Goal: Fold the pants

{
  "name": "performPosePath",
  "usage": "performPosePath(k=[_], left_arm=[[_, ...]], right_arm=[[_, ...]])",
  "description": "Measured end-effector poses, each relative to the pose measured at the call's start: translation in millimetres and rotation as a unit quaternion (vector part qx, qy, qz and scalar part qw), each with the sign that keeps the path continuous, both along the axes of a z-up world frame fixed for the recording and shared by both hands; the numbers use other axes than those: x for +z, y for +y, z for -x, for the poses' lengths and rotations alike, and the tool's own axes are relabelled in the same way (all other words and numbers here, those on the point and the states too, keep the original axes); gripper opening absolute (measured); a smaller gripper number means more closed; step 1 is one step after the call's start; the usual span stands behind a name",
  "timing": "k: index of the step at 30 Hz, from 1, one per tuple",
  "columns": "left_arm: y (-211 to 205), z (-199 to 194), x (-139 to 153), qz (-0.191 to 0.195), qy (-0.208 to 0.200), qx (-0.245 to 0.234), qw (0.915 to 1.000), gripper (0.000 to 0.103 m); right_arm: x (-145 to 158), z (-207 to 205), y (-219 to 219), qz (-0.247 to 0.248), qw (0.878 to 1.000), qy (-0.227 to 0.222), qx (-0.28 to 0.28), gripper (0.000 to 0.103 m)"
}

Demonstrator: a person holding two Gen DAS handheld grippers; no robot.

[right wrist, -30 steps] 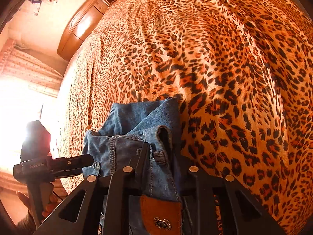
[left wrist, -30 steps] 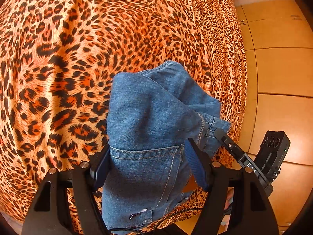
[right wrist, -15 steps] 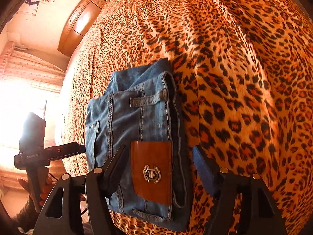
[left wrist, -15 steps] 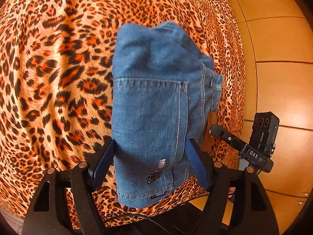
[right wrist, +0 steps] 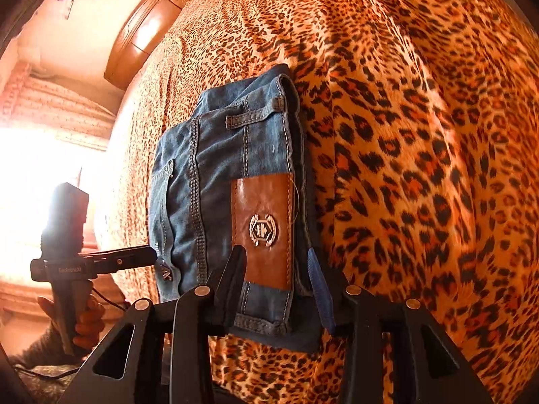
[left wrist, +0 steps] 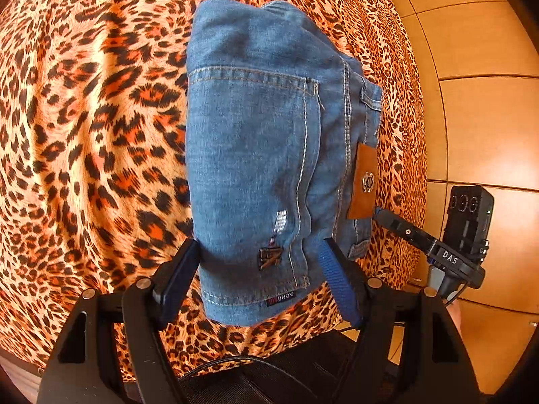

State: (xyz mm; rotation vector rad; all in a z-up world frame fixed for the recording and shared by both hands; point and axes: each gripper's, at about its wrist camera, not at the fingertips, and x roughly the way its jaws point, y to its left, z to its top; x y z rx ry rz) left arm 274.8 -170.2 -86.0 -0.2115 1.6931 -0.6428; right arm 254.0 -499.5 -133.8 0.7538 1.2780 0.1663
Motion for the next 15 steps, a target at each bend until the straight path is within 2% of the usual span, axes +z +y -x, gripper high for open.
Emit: performPosePath(k=[3, 6, 9, 11, 13, 15], left_arm=[[2.8, 7.9, -16.2, 0.005, 0.03, 0.012, 0.9995, 0.079], [7.5, 12.4, -26.0, 0.013, 0.07, 0.029, 0.997, 0.078], [10.1, 11.6, -12.4, 0.036, 0.061, 0.043, 0.9966, 0.078], [11.0, 8.1, -10.5, 0.012, 0.034, 0.042, 0.9985, 0.078], [9.5, 6.1, -17.5, -0.036, 0.021, 0.03, 0.9987, 0.078], [10.8, 8.6, -18.6, -0.018, 0.04, 0.028, 0.9987, 0.077]], right_arm=[[-18.5, 17.5, 6.6, -0.021, 0.999, 0.025, -0.009, 0.042], [-16.1, 26.3, 9.0, -0.022, 0.999, 0.015, -0.035, 0.044], [2.6, 53.6, 23.3, -0.109, 0.994, -0.016, -0.017, 0.039], [13.5, 53.6, 43.6, -0.098, 0.995, -0.03, 0.012, 0.039], [9.2, 51.5, 47.2, -0.07, 0.997, -0.012, 0.012, 0.042], [5.5, 58.3, 38.4, -0.033, 0.999, 0.02, 0.007, 0.042]])
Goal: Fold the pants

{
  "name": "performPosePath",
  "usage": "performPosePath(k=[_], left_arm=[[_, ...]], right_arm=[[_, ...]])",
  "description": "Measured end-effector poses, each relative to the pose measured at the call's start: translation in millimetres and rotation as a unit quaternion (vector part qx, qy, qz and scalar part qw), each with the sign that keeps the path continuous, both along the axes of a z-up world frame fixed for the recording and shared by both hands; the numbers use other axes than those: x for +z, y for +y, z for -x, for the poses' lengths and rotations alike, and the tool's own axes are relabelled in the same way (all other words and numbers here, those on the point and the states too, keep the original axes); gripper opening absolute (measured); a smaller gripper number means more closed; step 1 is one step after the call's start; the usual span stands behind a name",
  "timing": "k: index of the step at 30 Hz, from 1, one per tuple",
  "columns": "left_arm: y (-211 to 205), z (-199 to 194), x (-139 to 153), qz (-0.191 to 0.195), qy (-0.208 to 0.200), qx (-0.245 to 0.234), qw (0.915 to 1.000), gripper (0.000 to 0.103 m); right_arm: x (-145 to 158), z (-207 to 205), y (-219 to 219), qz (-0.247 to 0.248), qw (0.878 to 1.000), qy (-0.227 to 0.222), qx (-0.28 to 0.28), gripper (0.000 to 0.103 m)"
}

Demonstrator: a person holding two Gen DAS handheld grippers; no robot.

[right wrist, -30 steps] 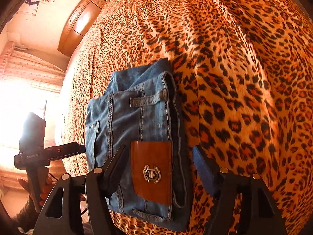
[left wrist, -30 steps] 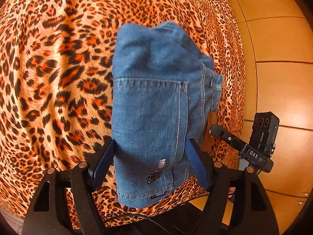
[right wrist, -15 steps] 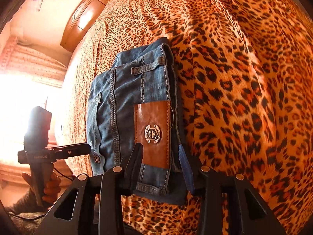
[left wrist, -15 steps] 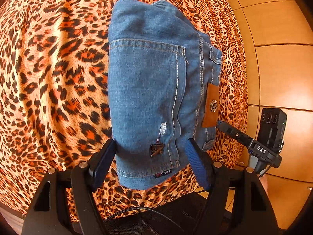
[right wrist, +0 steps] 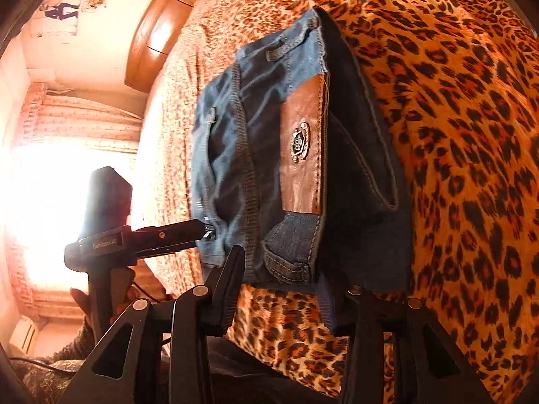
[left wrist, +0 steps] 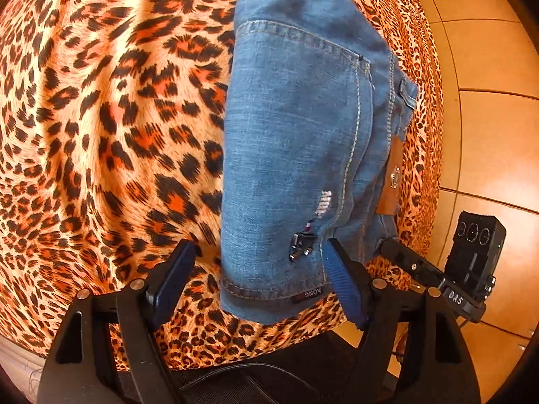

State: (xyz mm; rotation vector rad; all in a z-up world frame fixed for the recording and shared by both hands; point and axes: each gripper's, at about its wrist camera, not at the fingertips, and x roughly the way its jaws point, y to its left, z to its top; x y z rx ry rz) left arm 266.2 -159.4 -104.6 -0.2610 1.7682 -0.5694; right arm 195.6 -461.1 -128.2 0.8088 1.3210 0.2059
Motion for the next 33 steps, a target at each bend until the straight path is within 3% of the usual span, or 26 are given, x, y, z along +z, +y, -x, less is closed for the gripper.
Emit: performPosePath(k=[4, 6, 8, 10, 15, 17, 19, 22, 24, 28, 29, 31, 33], left_arm=[[7.2, -5.2, 25.5, 0.022, -0.05, 0.001, 0.9985, 0.079], [5.0, -18.9, 26.5, 0.026, -0.054, 0.007, 0.9982, 0.079], [-3.9, -34.7, 21.9, 0.014, -0.057, 0.019, 0.9981, 0.079], [-5.5, -49.8, 14.9, -0.002, -0.059, 0.031, 0.9978, 0.079], [-0.9, -71.0, -2.2, -0.002, -0.032, 0.066, 0.9973, 0.079], [-2.1, -71.6, -8.5, 0.016, -0.01, 0.078, 0.9968, 0.079], [-5.5, -70.1, -10.9, 0.039, 0.005, 0.083, 0.9957, 0.079], [-13.7, -70.6, -15.1, 0.04, 0.01, 0.08, 0.9959, 0.081], [-15.2, -71.4, -12.9, 0.041, 0.008, 0.079, 0.996, 0.082], [-24.1, -71.4, -10.1, 0.03, 0.001, 0.072, 0.9969, 0.082], [-24.8, -69.8, -8.6, 0.028, 0.003, 0.07, 0.9971, 0.082], [-29.1, -69.3, -7.4, 0.029, -0.002, 0.066, 0.9974, 0.082], [-29.7, -70.7, -12.7, 0.027, 0.004, 0.062, 0.9977, 0.082]], right_arm=[[28.5, 5.9, -35.8, 0.034, 0.997, -0.042, -0.051, 0.045], [38.7, 4.8, -55.2, 0.033, 0.994, -0.065, -0.083, 0.065], [31.9, -8.6, -63.1, 0.006, 0.993, -0.066, -0.093, 0.066], [22.0, -20.7, -64.9, 0.008, 0.994, -0.057, -0.09, 0.066], [-4.7, -54.0, -53.9, 0.024, 0.996, -0.043, -0.068, 0.066], [-8.4, -63.0, -42.0, 0.007, 0.997, -0.057, -0.049, 0.066], [-7.8, -69.3, -29.1, -0.053, 0.995, -0.076, -0.027, 0.066], [-9.7, -69.8, -23.3, -0.05, 0.995, -0.087, -0.011, 0.066], [-22.6, -60.2, -30.5, -0.031, 0.998, -0.061, -0.014, 0.063], [-16.6, -46.9, -34.6, -0.001, 0.998, -0.069, -0.01, 0.047], [-15.6, -47.1, -31.5, -0.021, 0.998, -0.064, -0.008, 0.039], [-7.2, -45.8, -23.5, -0.072, 0.993, -0.091, -0.014, 0.037], [-7.3, -45.8, -22.9, -0.06, 0.994, -0.09, 0.002, 0.037]])
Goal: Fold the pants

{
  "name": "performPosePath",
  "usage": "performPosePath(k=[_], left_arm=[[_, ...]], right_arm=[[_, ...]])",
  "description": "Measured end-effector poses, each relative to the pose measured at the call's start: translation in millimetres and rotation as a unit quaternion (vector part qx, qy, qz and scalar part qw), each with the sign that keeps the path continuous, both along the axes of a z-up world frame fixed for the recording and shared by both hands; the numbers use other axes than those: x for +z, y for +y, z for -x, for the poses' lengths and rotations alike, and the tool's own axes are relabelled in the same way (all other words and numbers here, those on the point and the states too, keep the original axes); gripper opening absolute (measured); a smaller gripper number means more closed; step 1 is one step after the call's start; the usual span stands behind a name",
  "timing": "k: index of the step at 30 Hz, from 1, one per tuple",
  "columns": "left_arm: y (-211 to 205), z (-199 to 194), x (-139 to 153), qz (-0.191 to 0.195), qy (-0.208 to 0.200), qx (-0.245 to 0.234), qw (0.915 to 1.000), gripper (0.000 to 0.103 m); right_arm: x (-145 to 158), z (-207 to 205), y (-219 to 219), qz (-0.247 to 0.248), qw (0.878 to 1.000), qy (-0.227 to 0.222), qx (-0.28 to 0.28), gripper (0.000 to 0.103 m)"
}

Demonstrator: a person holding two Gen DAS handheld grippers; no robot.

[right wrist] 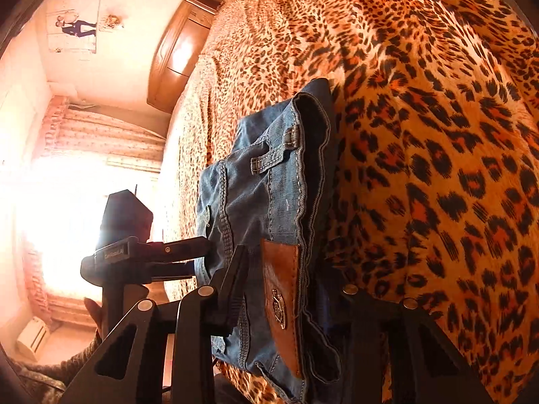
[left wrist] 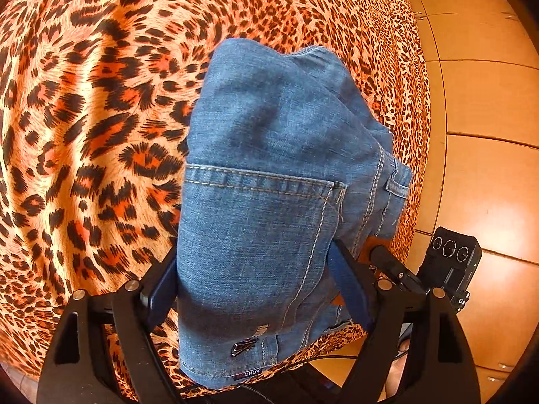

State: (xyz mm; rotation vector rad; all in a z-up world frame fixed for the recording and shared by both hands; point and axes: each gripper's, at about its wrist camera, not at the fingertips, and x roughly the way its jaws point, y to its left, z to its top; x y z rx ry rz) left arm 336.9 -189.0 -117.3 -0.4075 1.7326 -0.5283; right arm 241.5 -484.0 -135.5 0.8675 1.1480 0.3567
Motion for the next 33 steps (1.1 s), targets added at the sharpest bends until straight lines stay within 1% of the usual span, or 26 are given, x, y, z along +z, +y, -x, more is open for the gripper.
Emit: performPosePath(k=[2, 3, 6, 7, 8, 9, 10, 11, 12, 13, 14, 15, 18, 21, 23, 25, 27, 28, 29, 30, 31, 32, 33], left_arm=[[0.7, -1.7, -3.2, 0.008, 0.007, 0.004, 0.9999, 0.082], [0.7, -2.3, -3.3, 0.008, 0.008, 0.005, 0.9999, 0.082], [1.2, -1.5, -3.1, 0.003, 0.005, 0.008, 1.0, 0.082], [1.2, -0.6, -1.7, 0.0, 0.004, 0.013, 0.9999, 0.082], [1.1, 0.4, 1.1, -0.004, 0.0, 0.017, 0.9998, 0.079], [1.5, 2.1, 4.6, -0.012, -0.007, 0.016, 0.9998, 0.075], [-0.5, 3.6, 8.3, -0.028, -0.023, 0.008, 0.9993, 0.067], [-4.4, 5.1, 10.6, -0.046, -0.038, -0.006, 0.9982, 0.057], [-6.9, 7.1, 12.4, -0.058, -0.045, -0.016, 0.9972, 0.053], [-7.9, 8.7, 16.4, -0.061, -0.052, -0.02, 0.9966, 0.048], [-8.1, 9.7, 22.4, -0.062, -0.061, -0.023, 0.996, 0.042], [-7.6, 9.9, 29.0, -0.062, -0.07, -0.026, 0.9952, 0.041], [-1.1, 1.7, 46.1, -0.068, -0.098, -0.021, 0.9926, 0.041], [12.4, -19.7, 58.9, -0.057, -0.106, 0.003, 0.9928, 0.041], [22.5, -37.4, 71.4, -0.048, -0.113, 0.023, 0.9922, 0.041], [31.4, -56.2, 89.8, -0.045, -0.139, 0.037, 0.9886, 0.041], [37.8, -75.8, 109.8, -0.044, -0.178, 0.044, 0.9821, 0.042], [40.3, -86.8, 117.2, -0.054, -0.199, 0.044, 0.9776, 0.049], [43.6, -97.1, 121.7, -0.079, -0.216, 0.046, 0.9721, 0.062], [47.3, -105.3, 123.4, -0.114, -0.229, 0.051, 0.9654, 0.068], [52.9, -110.1, 123.7, -0.143, -0.241, 0.06, 0.9581, 0.071], [59.2, -111.2, 122.4, -0.162, -0.251, 0.066, 0.9522, 0.071], [67.2, -109.8, 118.8, -0.171, -0.256, 0.07, 0.9489, 0.071]], right_arm=[[-9.9, -4.0, -9.5, 0.011, 1.0, 0.027, 0.001, 0.037], [-14.8, -5.7, -9.5, 0.015, 0.999, 0.032, 0.001, 0.038], [-16.9, -4.5, -3.8, 0.033, 0.999, 0.02, 0.008, 0.04], [-14.3, -6.6, 1.0, 0.056, 0.998, 0.016, 0.014, 0.039], [-6.0, -9.4, 13.2, 0.082, 0.996, 0.017, 0.024, 0.037], [5.8, -7.1, 23.5, 0.093, 0.995, 0.017, 0.027, 0.031], [16.7, -6.5, 33.6, 0.094, 0.995, 0.009, 0.033, 0.027], [27.0, -5.5, 42.0, 0.12, 0.992, -0.005, 0.05, 0.025], [35.3, -5.5, 52.5, 0.161, 0.984, -0.01, 0.075, 0.024], [34.0, -7.4, 57.5, 0.182, 0.98, 0.0, 0.087, 0.024], [34.4, -8.6, 58.8, 0.178, 0.981, 0.01, 0.082, 0.024], [37.8, -9.5, 60.0, 0.167, 0.983, 0.012, 0.077, 0.023], [55.0, -14.7, 67.7, 0.142, 0.987, -0.006, 0.08, 0.023], [68.6, -29.6, 75.6, 0.123, 0.989, -0.019, 0.08, 0.023], [84.1, -50.3, 66.6, 0.103, 0.992, -0.03, 0.068, 0.023], [103.8, -70.2, 68.9, 0.081, 0.994, -0.053, 0.054, 0.024], [125.9, -90.7, 74.3, 0.077, 0.992, -0.085, 0.048, 0.026], [137.5, -105.2, 77.5, 0.084, 0.991, -0.096, 0.045, 0.027], [142.4, -116.4, 80.0, 0.1, 0.99, -0.095, 0.04, 0.033], [144.4, -127.8, 82.0, 0.138, 0.987, -0.081, 0.028, 0.062], [146.6, -142.9, 84.9, 0.199, 0.978, -0.055, 0.013, 0.08], [143.5, -150.3, 86.2, 0.26, 0.965, -0.025, 0.0, 0.102], [140.2, -150.8, 85.8, 0.292, 0.956, -0.004, -0.008, 0.103]])
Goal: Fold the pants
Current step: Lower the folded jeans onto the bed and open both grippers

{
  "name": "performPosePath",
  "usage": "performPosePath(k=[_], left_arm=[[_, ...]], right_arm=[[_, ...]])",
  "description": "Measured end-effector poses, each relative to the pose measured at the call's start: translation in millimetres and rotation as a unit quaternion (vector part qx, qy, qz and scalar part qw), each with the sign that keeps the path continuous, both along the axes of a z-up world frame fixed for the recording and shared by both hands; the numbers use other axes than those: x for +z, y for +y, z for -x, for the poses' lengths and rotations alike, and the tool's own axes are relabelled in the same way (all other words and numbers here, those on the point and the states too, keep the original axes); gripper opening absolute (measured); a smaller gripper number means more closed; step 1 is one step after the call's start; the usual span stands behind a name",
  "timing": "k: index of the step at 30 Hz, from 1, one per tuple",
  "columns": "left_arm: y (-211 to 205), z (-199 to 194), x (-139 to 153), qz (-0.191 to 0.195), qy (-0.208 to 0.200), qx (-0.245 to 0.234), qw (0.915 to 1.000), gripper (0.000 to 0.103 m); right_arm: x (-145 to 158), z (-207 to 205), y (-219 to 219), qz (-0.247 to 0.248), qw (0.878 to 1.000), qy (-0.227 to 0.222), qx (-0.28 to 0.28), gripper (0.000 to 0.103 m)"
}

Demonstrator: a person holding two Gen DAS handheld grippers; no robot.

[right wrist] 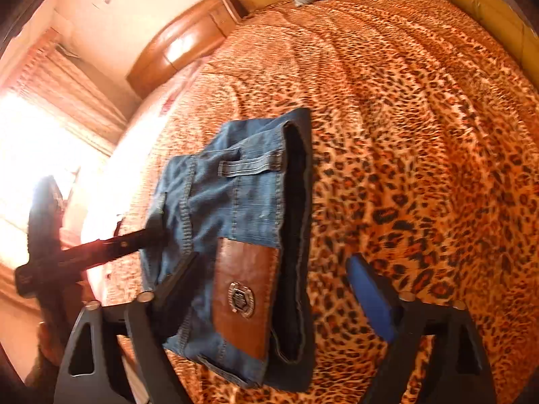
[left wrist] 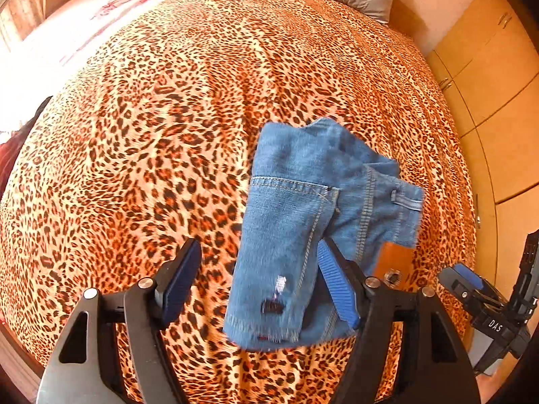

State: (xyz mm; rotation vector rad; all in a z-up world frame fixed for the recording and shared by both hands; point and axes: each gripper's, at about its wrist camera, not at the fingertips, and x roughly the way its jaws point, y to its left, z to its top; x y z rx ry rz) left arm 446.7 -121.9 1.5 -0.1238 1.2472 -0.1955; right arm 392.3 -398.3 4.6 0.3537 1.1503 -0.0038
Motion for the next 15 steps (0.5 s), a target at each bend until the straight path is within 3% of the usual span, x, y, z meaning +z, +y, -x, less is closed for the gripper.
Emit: performPosePath(k=[3, 5, 7, 9, 10, 11, 13, 15], left_arm=[[19.2, 18.6, -14.4, 0.01, -0.025, 0.013, 0.9996, 0.074], [28.1, 35.1, -25.2, 0.026, -0.034, 0.029, 0.9987, 0.074], [34.7, 49.6, -36.3, 0.077, -0.03, 0.05, 0.9953, 0.074], [42.0, 62.6, -45.1, 0.146, -0.024, 0.074, 0.9861, 0.074], [42.8, 68.2, -46.5, 0.153, -0.023, 0.089, 0.984, 0.074], [42.1, 72.4, -47.1, 0.132, -0.026, 0.096, 0.9863, 0.074], [28.9, 77.4, -44.0, 0.044, -0.037, 0.075, 0.9955, 0.075], [17.2, 86.0, -39.2, -0.012, -0.061, 0.046, 0.997, 0.075]], right_arm=[[-12.9, 8.7, 0.9, -0.01, 1.0, 0.024, -0.008, 0.103], [-16.7, 24.8, 9.1, 0.014, 0.999, 0.033, 0.0, 0.103], [-18.4, 40.2, 19.9, 0.038, 0.999, 0.025, 0.009, 0.103], [-15.2, 57.6, 28.7, 0.048, 0.999, 0.005, 0.01, 0.103], [-10.5, 64.3, 32.5, 0.058, 0.998, -0.006, 0.007, 0.103], [-6.4, 70.5, 35.7, 0.071, 0.997, -0.015, 0.003, 0.103], [1.9, 79.9, 39.1, 0.085, 0.996, -0.034, -0.004, 0.103], [7.1, 87.3, 41.8, 0.095, 0.995, -0.042, -0.008, 0.103]])
